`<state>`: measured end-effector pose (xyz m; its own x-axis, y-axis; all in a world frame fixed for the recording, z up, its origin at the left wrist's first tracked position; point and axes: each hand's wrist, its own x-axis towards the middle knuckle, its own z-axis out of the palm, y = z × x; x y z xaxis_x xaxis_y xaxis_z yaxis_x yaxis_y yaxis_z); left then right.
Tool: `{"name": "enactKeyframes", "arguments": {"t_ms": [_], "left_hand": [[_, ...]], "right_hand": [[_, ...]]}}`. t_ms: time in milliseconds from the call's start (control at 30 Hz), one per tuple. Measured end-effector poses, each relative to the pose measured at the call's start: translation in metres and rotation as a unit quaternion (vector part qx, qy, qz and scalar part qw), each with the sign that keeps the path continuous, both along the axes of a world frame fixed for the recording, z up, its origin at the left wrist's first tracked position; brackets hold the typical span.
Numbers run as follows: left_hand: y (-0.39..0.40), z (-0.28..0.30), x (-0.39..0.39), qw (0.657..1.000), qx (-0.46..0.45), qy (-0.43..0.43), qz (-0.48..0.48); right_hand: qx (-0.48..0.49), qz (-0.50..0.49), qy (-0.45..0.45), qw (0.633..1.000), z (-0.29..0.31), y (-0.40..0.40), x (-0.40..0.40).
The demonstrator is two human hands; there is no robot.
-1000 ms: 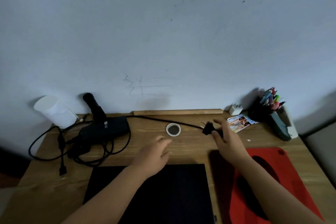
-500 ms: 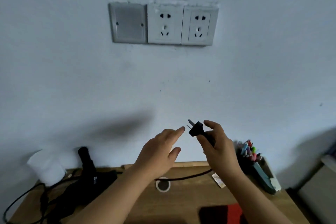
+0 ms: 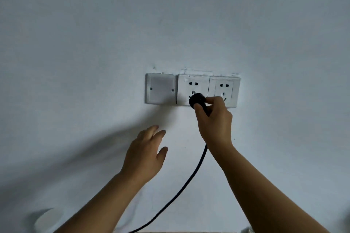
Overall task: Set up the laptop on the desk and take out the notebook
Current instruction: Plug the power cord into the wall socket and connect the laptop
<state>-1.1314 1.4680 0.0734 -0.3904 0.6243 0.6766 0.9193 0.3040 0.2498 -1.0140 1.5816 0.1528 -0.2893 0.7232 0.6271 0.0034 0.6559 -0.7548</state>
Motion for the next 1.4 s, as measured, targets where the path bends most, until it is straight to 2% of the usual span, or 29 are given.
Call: {"name": "enactKeyframes", "arguments": {"t_ms": [100,167,300,633,1000,1400], "left_hand": [[0.006,0.018,-0.015,0.997,0.008,0.077,0.012],[0.009,0.026,-0.021,0.995,0.003,0.097,0.016],[0.007,0.018,-0.029,0.996,-0.008,0.084,0.029],[0.009,0.0,-0.04,0.995,-0.043,0.085,0.034],[0.019,-0.01,-0.038,0.994,-0.061,0.087,0.038],[0.026,-0.021,-0.047,0.988,-0.094,0.112,0.052]], "right_hand": [[0.006,-0.029,-0.006,1.0,0.018,0.005,-0.016],[0.007,-0.046,-0.023,0.999,0.021,0.006,-0.023],[0.006,-0.077,-0.058,0.995,0.013,0.004,-0.029],[-0.013,-0.122,-0.055,0.991,0.009,0.001,-0.028],[0.053,-0.129,-0.111,0.984,0.012,0.001,-0.03],[0.099,-0.161,-0.113,0.976,0.008,0.016,-0.033]]}}
